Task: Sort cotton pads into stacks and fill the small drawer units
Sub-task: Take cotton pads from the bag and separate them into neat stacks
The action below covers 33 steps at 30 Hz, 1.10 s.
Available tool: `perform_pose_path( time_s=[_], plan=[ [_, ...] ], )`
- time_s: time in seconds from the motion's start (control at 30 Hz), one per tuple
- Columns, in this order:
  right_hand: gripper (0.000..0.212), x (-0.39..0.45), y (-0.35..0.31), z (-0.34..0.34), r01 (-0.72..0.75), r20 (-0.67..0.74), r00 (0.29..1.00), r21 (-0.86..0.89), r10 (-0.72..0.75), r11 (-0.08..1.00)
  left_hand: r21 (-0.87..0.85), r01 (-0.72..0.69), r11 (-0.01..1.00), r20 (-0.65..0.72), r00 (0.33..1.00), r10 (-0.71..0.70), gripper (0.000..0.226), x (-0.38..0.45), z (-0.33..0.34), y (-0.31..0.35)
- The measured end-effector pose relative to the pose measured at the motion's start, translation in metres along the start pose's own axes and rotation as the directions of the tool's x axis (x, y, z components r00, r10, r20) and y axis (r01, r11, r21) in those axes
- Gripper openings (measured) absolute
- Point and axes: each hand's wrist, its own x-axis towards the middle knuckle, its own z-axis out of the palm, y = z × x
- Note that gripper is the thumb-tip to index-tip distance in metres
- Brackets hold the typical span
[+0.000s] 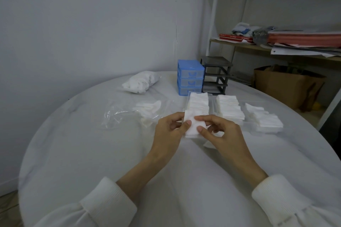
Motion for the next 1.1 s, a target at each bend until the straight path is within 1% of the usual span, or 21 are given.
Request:
perform_pose_path(
  time_s=[0.13, 0.27, 0.37, 0.43, 0.47, 0.53, 0.6, 0.63, 0.73, 0.8, 0.9, 0.97, 1.03, 1.1],
  plan=[
    [0.022, 0.000, 0.001, -0.001, 0.019, -0.003, 1.000, -0.038, -0.019, 0.999, 0.002, -0.007, 1.000, -0.015, 1.000, 0.007, 0.024, 0.000, -0.001, 0.002],
    [0.021, 0.001, 0.000, -0.001, 0.017, -0.019, 1.000, -0.037, -0.018, 0.999, -0.007, -0.005, 1.000, -0.027, 1.000, 0.004, 0.024, 0.001, -0.001, 0.002],
    [0.019, 0.000, 0.001, -0.001, 0.016, -0.036, 0.999, -0.053, -0.018, 0.998, -0.027, -0.016, 0.999, -0.012, 1.000, 0.016, 0.030, 0.001, -0.002, 0.003],
    [0.019, 0.001, 0.002, -0.001, 0.016, -0.064, 0.998, -0.055, -0.020, 0.998, -0.062, 0.000, 0.998, 0.017, 1.000, 0.001, 0.037, 0.000, -0.002, 0.006],
    [0.021, 0.002, 0.002, -0.001, 0.007, -0.072, 0.997, -0.032, -0.009, 0.999, -0.082, 0.011, 0.997, 0.031, 0.999, -0.009, 0.041, 0.000, -0.002, 0.007],
    [0.026, 0.001, 0.000, -0.002, -0.043, -0.043, 0.998, 0.092, 0.047, 0.995, -0.122, 0.019, 0.992, 0.053, 0.999, -0.012, 0.041, -0.002, -0.002, 0.009],
    [0.030, 0.001, -0.003, -0.002, -0.113, 0.035, 0.994, 0.244, 0.108, 0.963, -0.159, 0.019, 0.987, 0.078, 0.997, -0.006, 0.031, -0.003, -0.002, 0.010],
    [0.030, 0.001, -0.004, -0.001, -0.135, 0.062, 0.991, 0.278, 0.123, 0.951, -0.163, 0.022, 0.986, 0.088, 0.996, -0.008, 0.027, -0.004, -0.003, 0.011],
    [0.027, 0.001, -0.003, 0.000, -0.159, 0.065, 0.987, 0.309, 0.146, 0.938, -0.105, 0.029, 0.994, 0.095, 0.995, -0.019, 0.020, -0.002, -0.003, 0.008],
    [0.021, 0.002, -0.002, 0.000, -0.151, 0.060, 0.988, 0.320, 0.139, 0.935, -0.046, 0.009, 0.999, 0.092, 0.996, -0.005, 0.020, -0.001, -0.002, 0.006],
    [0.017, 0.003, 0.000, -0.001, -0.124, 0.069, 0.992, 0.302, 0.108, 0.945, -0.019, 0.001, 1.000, 0.102, 0.995, 0.001, 0.021, -0.002, -0.001, 0.006],
    [0.019, 0.003, 0.002, -0.001, -0.095, 0.053, 0.995, 0.246, 0.084, 0.965, -0.021, 0.021, 1.000, 0.096, 0.995, -0.019, 0.021, -0.002, 0.000, 0.006],
    [0.026, 0.004, 0.004, -0.004, -0.057, 0.031, 0.998, 0.134, 0.053, 0.989, 0.005, 0.018, 1.000, 0.065, 0.998, -0.018, 0.024, -0.001, -0.002, 0.004],
    [0.034, 0.006, 0.006, -0.009, -0.035, -0.013, 0.999, -0.034, 0.035, 0.999, 0.062, 0.002, 0.998, 0.017, 1.000, -0.003, 0.028, 0.001, -0.004, 0.002]
  ],
)
